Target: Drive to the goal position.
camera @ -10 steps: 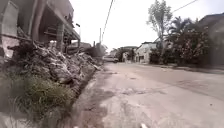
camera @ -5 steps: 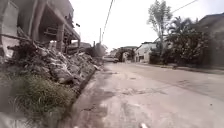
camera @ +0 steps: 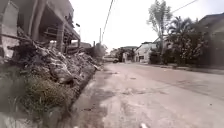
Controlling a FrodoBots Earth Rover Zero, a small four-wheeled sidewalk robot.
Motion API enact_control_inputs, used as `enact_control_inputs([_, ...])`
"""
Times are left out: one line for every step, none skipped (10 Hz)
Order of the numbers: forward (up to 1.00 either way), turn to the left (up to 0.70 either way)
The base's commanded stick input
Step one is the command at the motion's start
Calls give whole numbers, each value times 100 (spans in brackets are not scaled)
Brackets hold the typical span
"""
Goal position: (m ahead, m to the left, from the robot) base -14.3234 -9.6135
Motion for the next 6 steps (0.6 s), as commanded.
enact_control_inputs([4,0])
enact_control_inputs([4,0])
enact_control_inputs([5,0])
enact_control_inputs([5,0])
enact_control_inputs([4,0])
enact_control_inputs([4,0])
